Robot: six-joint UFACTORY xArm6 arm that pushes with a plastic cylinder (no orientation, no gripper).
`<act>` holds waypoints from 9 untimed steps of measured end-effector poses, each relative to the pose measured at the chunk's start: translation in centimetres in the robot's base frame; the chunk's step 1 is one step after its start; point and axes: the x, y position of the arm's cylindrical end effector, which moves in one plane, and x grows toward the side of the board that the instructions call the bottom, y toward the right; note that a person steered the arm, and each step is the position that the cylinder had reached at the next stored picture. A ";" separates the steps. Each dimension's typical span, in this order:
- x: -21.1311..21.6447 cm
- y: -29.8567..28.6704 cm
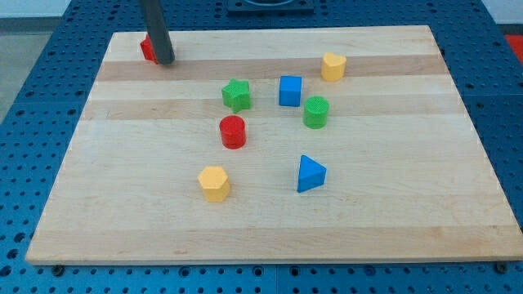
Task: Move the arm away from the red star
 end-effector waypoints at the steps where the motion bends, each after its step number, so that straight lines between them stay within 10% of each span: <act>1: -0.6 -0.2; 9: 0.0 7.4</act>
